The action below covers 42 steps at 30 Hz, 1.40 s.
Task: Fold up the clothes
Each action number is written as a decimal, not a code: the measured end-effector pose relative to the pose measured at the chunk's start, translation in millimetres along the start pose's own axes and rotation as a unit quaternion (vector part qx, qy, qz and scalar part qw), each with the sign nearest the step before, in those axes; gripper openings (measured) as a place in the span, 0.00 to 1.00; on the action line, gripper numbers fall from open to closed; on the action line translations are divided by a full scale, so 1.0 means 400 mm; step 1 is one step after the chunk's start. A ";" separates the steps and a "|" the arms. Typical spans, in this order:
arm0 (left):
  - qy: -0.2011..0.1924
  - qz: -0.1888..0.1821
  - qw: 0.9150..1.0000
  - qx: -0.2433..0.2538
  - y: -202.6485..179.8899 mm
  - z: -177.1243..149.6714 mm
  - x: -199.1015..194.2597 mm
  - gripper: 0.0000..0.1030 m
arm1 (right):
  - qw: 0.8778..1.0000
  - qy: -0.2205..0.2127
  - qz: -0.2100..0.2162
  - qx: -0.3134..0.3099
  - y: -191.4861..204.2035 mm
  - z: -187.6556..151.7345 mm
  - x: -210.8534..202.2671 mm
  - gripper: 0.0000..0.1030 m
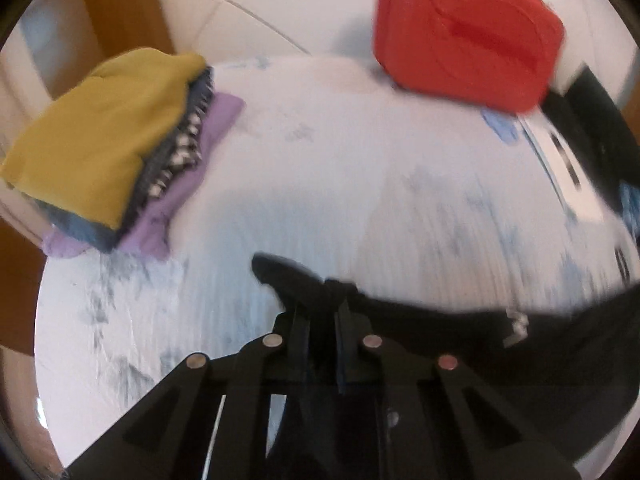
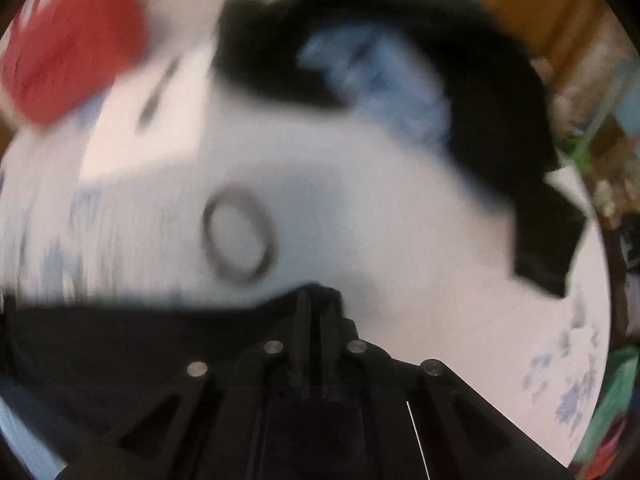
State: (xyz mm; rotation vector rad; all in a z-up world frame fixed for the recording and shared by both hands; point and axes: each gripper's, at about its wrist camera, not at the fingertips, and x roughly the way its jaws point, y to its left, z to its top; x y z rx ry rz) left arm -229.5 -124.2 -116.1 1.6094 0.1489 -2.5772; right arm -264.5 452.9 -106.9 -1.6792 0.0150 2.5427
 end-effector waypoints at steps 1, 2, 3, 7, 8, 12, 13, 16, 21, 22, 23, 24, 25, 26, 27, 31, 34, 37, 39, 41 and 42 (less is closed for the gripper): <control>0.003 -0.004 1.000 -0.010 0.008 0.011 0.011 0.09 | 1.000 -0.009 -0.001 0.019 -0.026 0.013 0.000 0.05; 0.033 -0.009 0.999 -0.024 0.014 0.018 0.044 0.11 | 0.999 -0.007 -0.001 0.036 -0.052 0.023 0.013 0.11; 0.052 -0.020 0.998 -0.036 0.021 0.025 0.063 0.17 | 0.999 0.004 -0.011 0.045 -0.065 0.026 0.027 0.15; 0.024 -0.041 0.998 -0.051 0.053 0.019 -0.004 0.72 | 0.997 0.012 -0.001 0.075 -0.108 -0.002 0.019 0.30; 0.013 -0.041 0.998 -0.046 0.058 0.015 -0.037 0.89 | 0.997 0.013 0.011 0.073 -0.101 -0.019 0.008 0.33; 0.011 -0.059 0.998 -0.007 0.041 -0.015 -0.117 0.91 | 0.996 0.016 0.059 0.067 -0.076 -0.085 -0.036 0.41; 0.011 -0.061 0.998 0.002 0.035 -0.020 -0.128 0.91 | 0.995 0.017 0.071 0.066 -0.070 -0.102 -0.047 0.41; 0.008 -0.071 0.997 0.030 -0.023 -0.033 -0.131 0.91 | 0.993 0.029 0.096 0.063 -0.041 -0.148 -0.050 0.41; 0.037 -0.074 0.994 0.072 -0.111 -0.071 -0.076 0.91 | 0.989 0.042 0.138 0.044 0.038 -0.202 -0.071 0.41; 0.039 -0.069 0.994 0.079 -0.119 -0.084 -0.074 0.91 | 0.986 0.041 0.157 0.029 0.074 -0.207 -0.085 0.41; 0.040 -0.067 0.994 0.077 -0.117 -0.095 -0.075 0.91 | 0.983 0.041 0.177 0.011 0.115 -0.212 -0.099 0.41; 0.041 -0.066 0.994 0.073 -0.106 -0.103 -0.076 0.91 | 0.979 0.041 0.200 -0.010 0.167 -0.213 -0.112 0.41; 0.042 -0.064 0.995 0.069 -0.095 -0.111 -0.077 0.91 | 0.974 0.042 0.220 -0.027 0.217 -0.213 -0.122 0.41; 0.042 -0.063 0.995 0.065 -0.084 -0.119 -0.078 0.91 | 0.969 0.044 0.239 -0.045 0.270 -0.213 -0.130 0.41; 0.043 -0.057 0.996 0.061 -0.069 -0.128 -0.079 0.91 | 0.964 0.048 0.254 -0.064 0.331 -0.214 -0.137 0.41; 0.047 -0.054 0.996 0.047 -0.015 -0.160 -0.073 0.91 | 0.945 0.057 0.297 -0.123 0.569 -0.212 -0.144 0.48; 0.046 -0.058 0.996 0.058 -0.009 -0.167 -0.059 0.80 | 0.938 0.062 0.306 -0.147 0.721 -0.204 -0.122 0.50; 0.050 -0.067 0.994 0.074 -0.010 -0.170 -0.040 0.58 | 0.934 0.068 0.315 -0.155 0.840 -0.194 -0.097 0.50; 0.057 -0.075 0.992 0.082 -0.012 -0.169 -0.026 0.41 | 0.933 0.073 0.316 -0.157 0.897 -0.188 -0.080 0.50; 0.054 -0.079 0.991 0.090 -0.011 -0.170 -0.031 0.31 | 0.932 0.078 0.316 -0.159 0.951 -0.185 -0.064 0.50; 0.052 -0.082 0.991 0.094 -0.011 -0.170 -0.033 0.26 | 0.932 0.079 0.314 -0.164 0.968 -0.189 -0.056 0.50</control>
